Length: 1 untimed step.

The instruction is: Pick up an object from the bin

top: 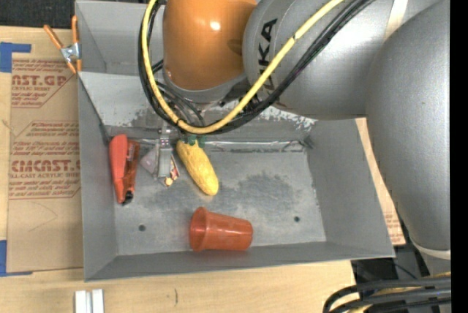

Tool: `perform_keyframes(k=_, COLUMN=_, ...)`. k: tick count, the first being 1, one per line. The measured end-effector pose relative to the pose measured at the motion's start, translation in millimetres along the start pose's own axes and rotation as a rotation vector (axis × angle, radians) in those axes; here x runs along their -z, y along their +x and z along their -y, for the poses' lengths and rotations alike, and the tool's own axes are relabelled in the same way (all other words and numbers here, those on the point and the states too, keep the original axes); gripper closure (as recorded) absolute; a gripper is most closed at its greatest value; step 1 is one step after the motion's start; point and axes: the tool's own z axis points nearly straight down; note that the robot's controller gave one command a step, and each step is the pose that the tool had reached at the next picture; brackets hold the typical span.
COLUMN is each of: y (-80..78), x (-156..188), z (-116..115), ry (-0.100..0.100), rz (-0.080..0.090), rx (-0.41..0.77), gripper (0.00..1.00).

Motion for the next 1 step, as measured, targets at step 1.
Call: perform_keyframes(k=1, y=-1.3, x=5.2, z=1.4, ry=-0.001, rz=0.007, rx=-0.003, gripper=0.00)
